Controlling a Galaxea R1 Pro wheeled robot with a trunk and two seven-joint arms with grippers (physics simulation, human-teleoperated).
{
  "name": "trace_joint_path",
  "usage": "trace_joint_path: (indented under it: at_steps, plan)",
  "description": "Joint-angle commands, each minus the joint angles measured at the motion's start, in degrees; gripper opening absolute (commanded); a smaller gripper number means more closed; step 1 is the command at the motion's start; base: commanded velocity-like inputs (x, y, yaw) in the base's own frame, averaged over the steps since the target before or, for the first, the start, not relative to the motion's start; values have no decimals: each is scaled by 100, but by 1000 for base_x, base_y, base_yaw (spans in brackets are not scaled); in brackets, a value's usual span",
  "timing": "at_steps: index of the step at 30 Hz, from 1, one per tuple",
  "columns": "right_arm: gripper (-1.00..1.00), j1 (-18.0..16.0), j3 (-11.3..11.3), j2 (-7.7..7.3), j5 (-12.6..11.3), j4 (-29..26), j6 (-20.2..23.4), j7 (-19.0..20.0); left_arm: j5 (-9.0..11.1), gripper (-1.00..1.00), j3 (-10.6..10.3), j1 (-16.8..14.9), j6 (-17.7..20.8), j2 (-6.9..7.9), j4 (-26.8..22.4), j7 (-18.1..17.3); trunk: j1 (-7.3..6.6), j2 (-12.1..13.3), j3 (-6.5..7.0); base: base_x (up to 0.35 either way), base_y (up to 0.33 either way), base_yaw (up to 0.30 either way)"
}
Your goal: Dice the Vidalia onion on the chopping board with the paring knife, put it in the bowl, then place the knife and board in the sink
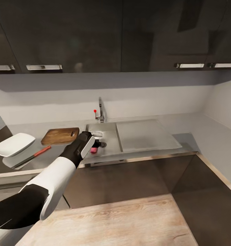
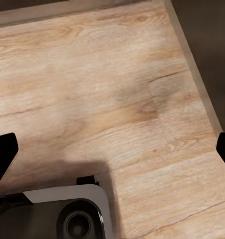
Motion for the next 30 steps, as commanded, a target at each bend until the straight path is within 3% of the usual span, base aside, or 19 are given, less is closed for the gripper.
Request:
trace_joint_path:
  at_steps: [1, 10, 30]
  plan:
    - [100, -5, -29, 2, 58, 4, -18, -17, 60, 100, -24, -6, 14, 6, -4, 52, 6, -9, -10, 342, 0, 0]
    - [100, -5, -28, 2, 58, 4, -14, -17, 60, 100, -32, -6, 9, 23, 29, 53, 6, -9, -15, 248, 71, 0]
    - [100, -5, -36, 2, 58, 4, -9, -17, 60, 100, -40, 9, -20, 19, 100, 32, 6, -9, -185, 9, 5, 0]
